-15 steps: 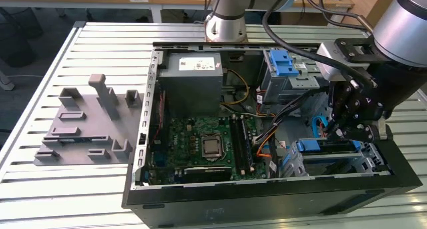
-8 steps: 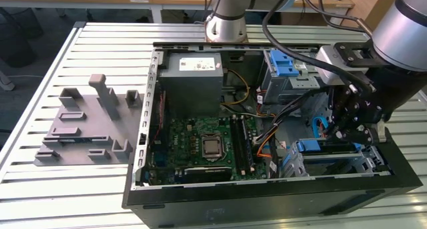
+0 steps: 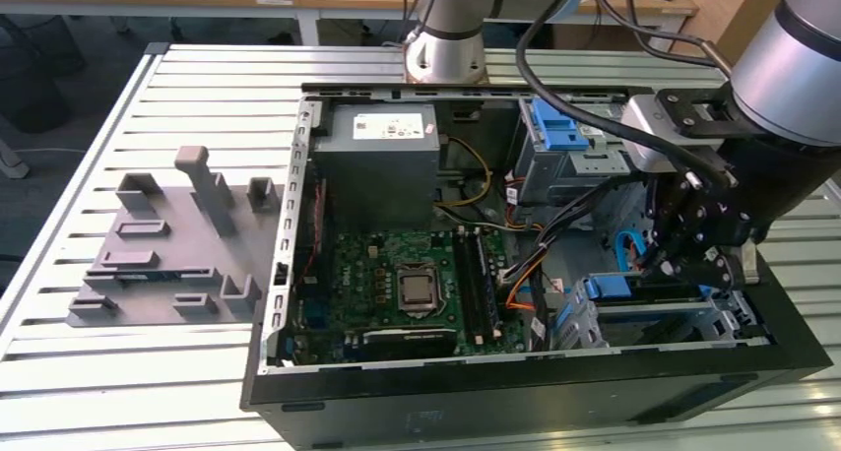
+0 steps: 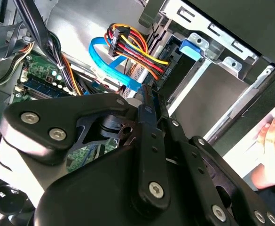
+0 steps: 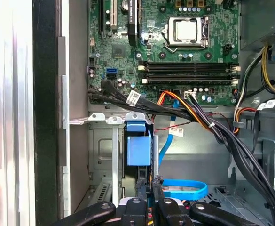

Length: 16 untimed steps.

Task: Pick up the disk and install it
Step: 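Insert the second disk wire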

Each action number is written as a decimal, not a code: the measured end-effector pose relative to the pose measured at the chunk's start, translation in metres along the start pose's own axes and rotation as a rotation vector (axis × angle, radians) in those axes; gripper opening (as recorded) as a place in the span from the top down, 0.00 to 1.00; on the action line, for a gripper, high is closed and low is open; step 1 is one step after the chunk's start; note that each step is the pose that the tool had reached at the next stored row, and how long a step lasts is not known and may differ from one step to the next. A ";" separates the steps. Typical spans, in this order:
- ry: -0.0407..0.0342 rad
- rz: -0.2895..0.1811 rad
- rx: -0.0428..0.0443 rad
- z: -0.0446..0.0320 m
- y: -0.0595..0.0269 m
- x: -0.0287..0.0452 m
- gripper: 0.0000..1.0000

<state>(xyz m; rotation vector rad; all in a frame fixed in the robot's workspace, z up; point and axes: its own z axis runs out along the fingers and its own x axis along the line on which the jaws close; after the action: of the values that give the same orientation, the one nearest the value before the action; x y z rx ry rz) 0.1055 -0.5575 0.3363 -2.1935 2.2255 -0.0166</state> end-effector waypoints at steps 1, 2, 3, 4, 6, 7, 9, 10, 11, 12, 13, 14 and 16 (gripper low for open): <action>0.0001 0.000 0.0000 0.0003 0.0000 0.0000 0.84; 0.0002 0.000 0.0001 0.0005 0.0000 0.0000 0.84; 0.0002 0.000 0.0000 0.0008 0.0000 0.0000 0.84; 0.0001 0.000 0.0000 0.0011 0.0000 0.0000 0.84; 0.0002 0.000 0.0000 0.0016 0.0001 0.0001 0.84; 0.0001 0.000 0.0000 0.0018 0.0001 0.0001 0.84; 0.0003 0.000 0.0000 0.0020 0.0000 0.0001 0.84; 0.0003 0.000 0.0000 0.0021 -0.0001 0.0001 0.84; 0.0001 0.000 0.0001 0.0023 -0.0004 0.0001 0.84; 0.0000 0.000 0.0001 0.0023 -0.0006 0.0001 0.84; -0.0001 0.000 0.0000 0.0024 -0.0007 0.0001 0.84; 0.0000 0.000 0.0000 0.0023 -0.0008 0.0001 0.84; 0.0001 0.000 0.0000 0.0024 -0.0008 0.0001 0.84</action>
<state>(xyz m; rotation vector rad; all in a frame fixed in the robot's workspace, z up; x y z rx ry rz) 0.1064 -0.5576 0.3339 -2.1935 2.2256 -0.0167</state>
